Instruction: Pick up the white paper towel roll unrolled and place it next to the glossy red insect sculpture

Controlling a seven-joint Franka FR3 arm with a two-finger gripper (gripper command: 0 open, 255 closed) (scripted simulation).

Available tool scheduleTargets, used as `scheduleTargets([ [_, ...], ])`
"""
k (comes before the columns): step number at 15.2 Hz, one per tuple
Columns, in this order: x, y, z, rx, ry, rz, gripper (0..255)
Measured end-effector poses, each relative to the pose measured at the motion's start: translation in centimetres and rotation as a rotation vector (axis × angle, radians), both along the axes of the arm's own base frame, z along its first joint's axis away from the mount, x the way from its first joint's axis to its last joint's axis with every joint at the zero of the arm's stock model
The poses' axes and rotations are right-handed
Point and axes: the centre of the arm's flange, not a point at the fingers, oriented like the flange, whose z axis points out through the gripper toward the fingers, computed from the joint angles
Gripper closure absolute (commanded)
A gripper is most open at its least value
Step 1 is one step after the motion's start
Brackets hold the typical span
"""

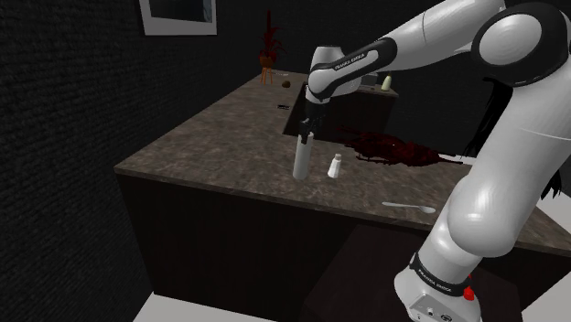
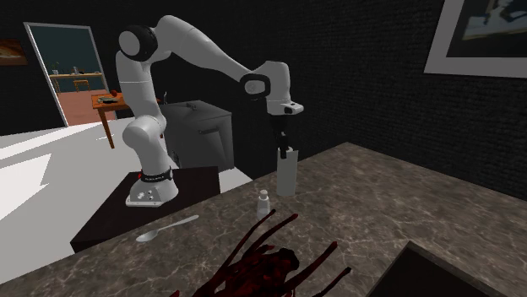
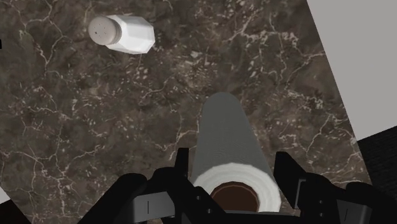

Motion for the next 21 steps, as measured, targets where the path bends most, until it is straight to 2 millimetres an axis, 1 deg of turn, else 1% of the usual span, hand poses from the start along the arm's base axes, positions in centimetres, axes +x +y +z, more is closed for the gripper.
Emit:
scheduleTargets([
  [3, 0.0, 0.0, 0.0, 0.000, 0.000, 0.000, 255],
  [7, 0.0, 0.0, 1.5, 0.000, 0.000, -0.001, 255],
  [21, -0.1, -0.1, 8.9, 0.000, 0.000, -0.001, 255],
])
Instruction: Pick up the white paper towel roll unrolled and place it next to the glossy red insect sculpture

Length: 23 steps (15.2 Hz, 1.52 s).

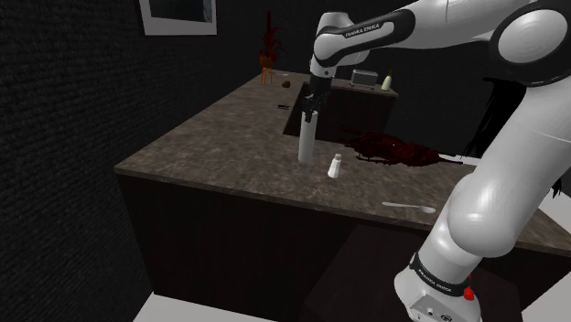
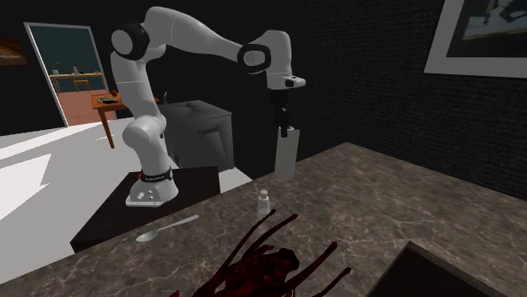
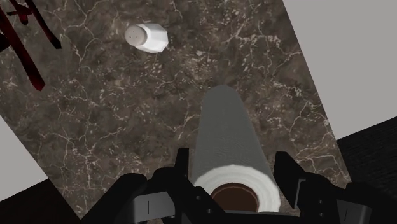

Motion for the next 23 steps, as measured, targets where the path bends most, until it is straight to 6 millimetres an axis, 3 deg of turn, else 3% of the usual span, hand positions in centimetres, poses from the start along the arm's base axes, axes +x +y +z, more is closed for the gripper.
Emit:
scheduleTargets([
  [23, 0.0, 0.0, 12.0, 0.000, 0.000, 0.000, 255],
])
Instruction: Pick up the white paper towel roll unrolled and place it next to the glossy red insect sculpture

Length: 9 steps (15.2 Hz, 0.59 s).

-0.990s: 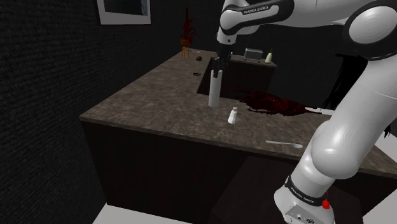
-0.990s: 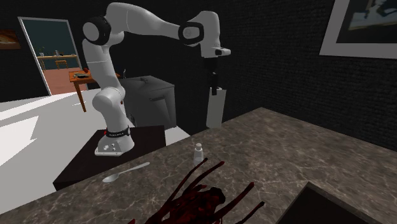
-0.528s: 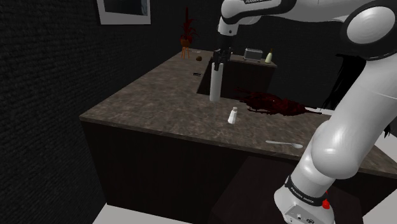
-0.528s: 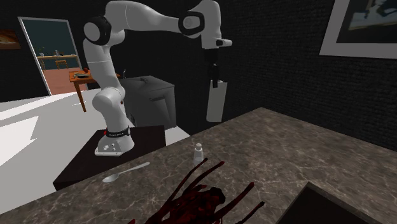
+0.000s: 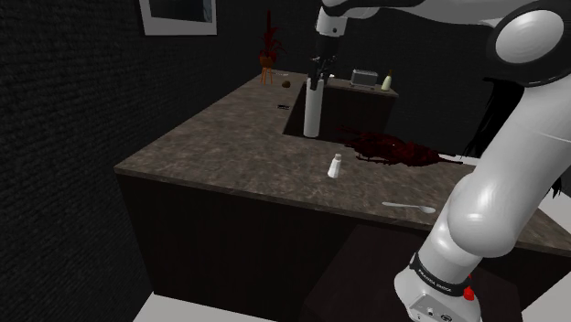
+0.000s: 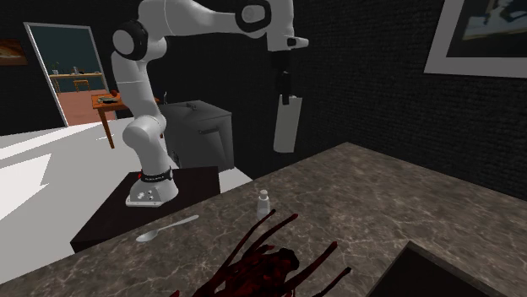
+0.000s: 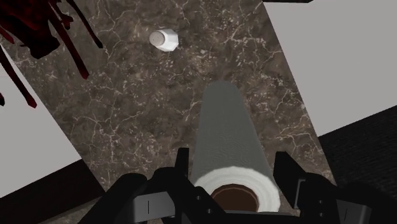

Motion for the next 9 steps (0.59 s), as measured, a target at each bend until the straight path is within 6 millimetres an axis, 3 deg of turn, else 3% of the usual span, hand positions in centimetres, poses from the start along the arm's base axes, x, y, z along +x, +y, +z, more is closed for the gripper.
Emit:
scheduleTargets([
  [9, 0.0, 0.0, 4.9, 0.000, 0.000, 0.000, 255],
])
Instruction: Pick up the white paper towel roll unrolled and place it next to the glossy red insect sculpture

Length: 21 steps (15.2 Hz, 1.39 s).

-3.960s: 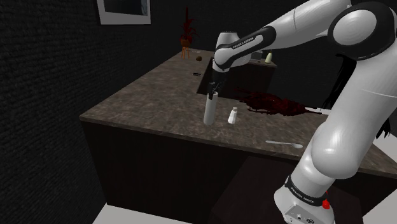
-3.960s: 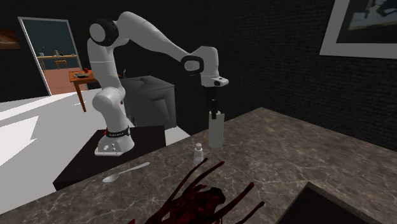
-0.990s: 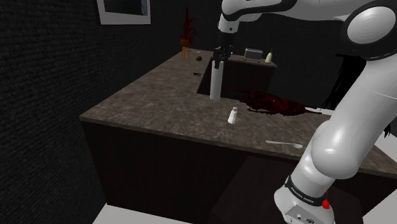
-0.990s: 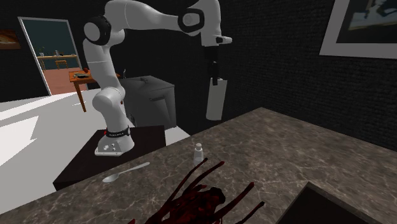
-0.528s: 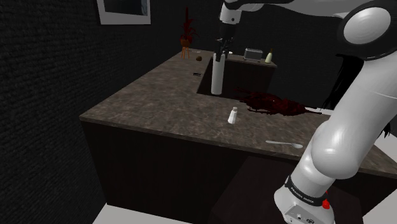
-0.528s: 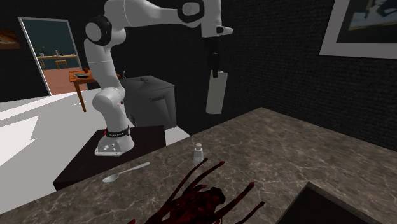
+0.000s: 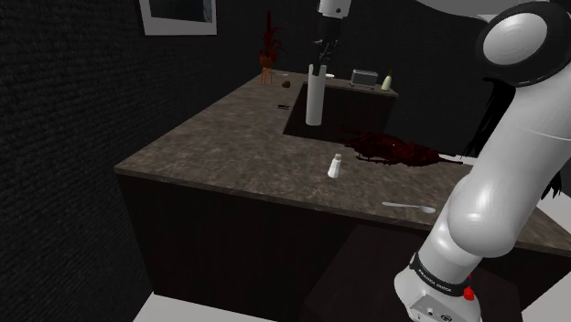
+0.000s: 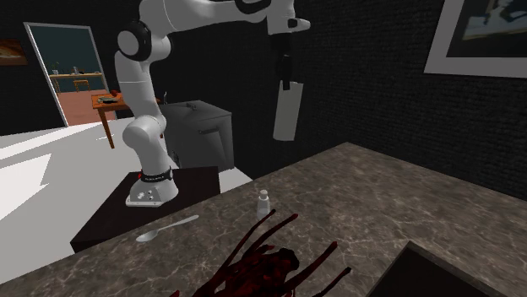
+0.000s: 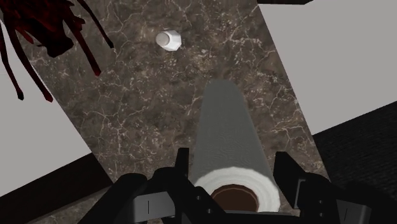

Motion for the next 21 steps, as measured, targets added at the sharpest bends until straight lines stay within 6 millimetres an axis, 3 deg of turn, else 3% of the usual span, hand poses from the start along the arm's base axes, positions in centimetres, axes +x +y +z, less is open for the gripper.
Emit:
scheduleTargets([
  [4, 0.0, 0.1, 2.2, 0.000, 0.000, 0.000, 255],
  [7, -2.2, -1.3, 2.6, 0.000, 0.000, 0.000, 255],
  [21, -17.8, -11.4, 2.8, 0.000, 0.000, -0.002, 255],
])
